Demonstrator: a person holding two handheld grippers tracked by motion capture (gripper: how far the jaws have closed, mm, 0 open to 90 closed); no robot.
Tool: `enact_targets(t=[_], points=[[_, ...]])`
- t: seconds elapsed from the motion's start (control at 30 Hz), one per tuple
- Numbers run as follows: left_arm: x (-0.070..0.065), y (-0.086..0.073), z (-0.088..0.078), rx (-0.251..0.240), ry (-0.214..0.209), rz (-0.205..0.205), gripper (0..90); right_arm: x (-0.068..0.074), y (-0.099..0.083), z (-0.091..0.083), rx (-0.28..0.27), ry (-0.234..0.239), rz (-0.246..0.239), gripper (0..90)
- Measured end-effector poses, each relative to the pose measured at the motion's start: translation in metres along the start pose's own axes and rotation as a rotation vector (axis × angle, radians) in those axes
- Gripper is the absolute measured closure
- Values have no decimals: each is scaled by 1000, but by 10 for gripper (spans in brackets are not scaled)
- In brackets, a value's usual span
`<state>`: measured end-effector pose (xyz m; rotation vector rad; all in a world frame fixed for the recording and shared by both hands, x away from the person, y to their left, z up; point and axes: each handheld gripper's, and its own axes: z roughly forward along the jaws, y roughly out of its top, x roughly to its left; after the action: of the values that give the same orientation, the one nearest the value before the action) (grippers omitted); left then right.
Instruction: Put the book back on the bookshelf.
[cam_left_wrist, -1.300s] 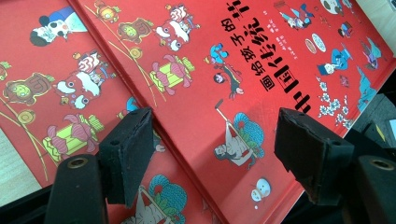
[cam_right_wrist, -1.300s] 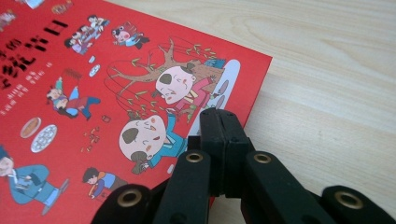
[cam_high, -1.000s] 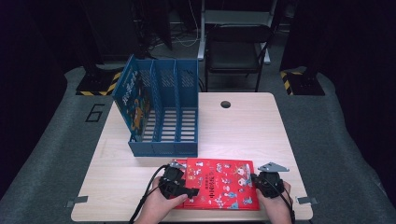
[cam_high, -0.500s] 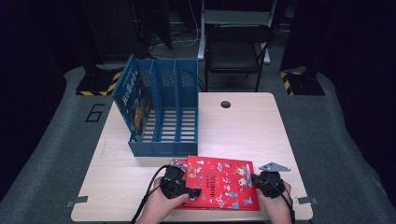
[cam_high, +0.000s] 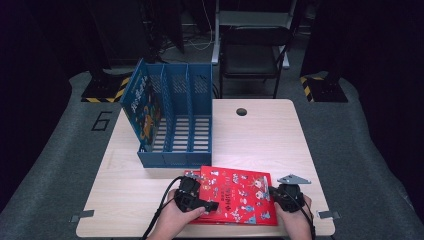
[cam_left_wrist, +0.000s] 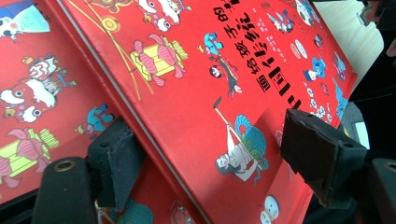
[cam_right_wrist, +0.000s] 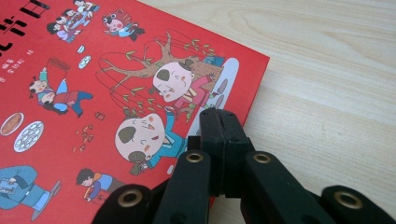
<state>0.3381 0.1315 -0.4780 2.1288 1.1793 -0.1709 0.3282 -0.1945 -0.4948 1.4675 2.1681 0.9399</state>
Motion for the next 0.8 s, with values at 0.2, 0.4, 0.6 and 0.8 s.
enact_targets(t=[0.2,0.4,0.6,0.8], points=[[-4,3,5,8,-22,-4,196,2,0,1,-1,-4,22,900],[-5,4,5,12,-26,-11,190,1,-1,1,-4,-4,14,900],[-3,4,5,4,-23,-16,206,0,-1,0,-13,-2,33,866],[-3,4,4,9,-1,-10,265,-7,-2,-1,-21,-27,62,839]])
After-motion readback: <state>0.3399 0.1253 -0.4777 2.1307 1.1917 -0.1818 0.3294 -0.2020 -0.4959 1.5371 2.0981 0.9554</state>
